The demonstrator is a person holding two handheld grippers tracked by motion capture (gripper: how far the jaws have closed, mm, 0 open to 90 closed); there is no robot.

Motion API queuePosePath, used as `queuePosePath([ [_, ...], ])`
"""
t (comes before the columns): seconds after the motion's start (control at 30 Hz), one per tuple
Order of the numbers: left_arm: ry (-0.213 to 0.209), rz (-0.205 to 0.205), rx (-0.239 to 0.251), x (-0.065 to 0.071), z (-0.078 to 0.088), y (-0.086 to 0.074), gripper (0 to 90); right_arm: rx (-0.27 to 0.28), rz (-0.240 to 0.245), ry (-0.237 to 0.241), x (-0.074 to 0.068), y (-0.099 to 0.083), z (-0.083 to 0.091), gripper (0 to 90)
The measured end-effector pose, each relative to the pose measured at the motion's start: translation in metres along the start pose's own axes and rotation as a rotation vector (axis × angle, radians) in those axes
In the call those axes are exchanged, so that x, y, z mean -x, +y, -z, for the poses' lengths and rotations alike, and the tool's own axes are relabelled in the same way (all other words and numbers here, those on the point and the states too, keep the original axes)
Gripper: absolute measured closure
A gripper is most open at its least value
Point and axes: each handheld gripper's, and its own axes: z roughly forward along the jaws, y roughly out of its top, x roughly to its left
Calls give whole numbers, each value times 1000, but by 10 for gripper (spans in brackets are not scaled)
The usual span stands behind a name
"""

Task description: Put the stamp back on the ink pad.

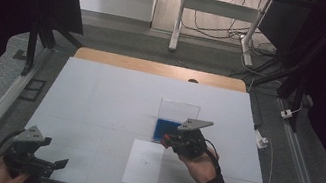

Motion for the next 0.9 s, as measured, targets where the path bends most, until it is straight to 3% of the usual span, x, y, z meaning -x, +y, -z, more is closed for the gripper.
queuePosePath([
  [0.27,0,-1,-1,0,0,0,39,28,-35,-48,11,0,4,793],
  [0.9,0,1,-2,0,0,0,40,24,-57,-110,33,4,-4,793],
])
